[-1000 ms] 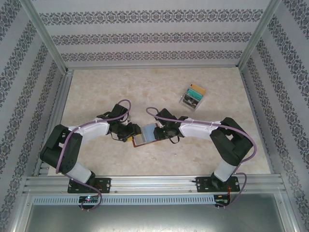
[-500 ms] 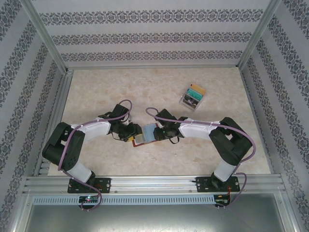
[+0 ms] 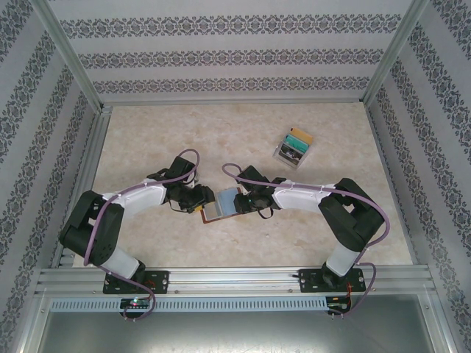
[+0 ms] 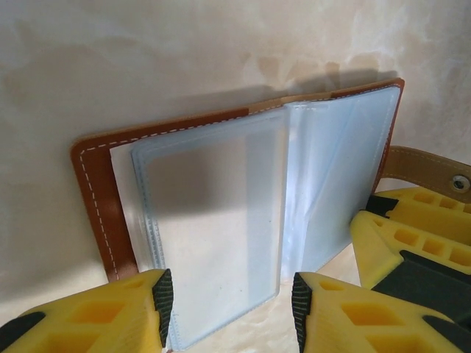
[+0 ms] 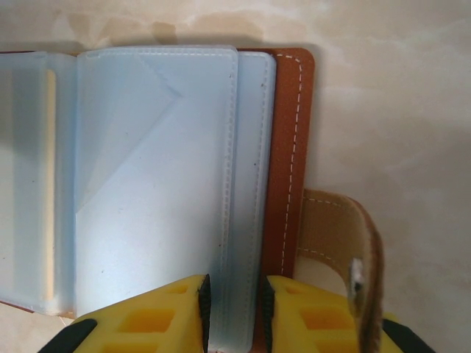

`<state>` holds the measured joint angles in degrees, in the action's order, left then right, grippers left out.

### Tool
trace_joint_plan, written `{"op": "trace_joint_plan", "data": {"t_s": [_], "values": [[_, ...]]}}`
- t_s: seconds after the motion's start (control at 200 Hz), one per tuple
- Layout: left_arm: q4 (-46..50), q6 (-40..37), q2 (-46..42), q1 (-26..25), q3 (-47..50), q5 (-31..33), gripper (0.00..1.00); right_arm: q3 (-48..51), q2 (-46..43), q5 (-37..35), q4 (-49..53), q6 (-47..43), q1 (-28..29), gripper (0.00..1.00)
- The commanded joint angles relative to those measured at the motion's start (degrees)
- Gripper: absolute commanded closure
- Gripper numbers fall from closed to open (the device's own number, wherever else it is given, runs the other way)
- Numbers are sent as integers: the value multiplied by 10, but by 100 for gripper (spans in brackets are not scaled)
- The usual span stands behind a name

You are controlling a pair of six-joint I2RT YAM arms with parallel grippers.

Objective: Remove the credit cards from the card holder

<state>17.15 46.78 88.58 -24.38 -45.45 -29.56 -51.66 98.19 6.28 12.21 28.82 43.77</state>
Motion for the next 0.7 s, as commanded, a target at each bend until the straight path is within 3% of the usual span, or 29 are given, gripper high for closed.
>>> {"op": "trace_joint_plan", "data": {"t_s": [0.0,0.694], "values": [[1,-10,16,-8,-13,-4,51,7,19,4,3,12,9,71],[-55,3,38,-13,-2,-38,52,4,29,10,0,14,11,71]]}}
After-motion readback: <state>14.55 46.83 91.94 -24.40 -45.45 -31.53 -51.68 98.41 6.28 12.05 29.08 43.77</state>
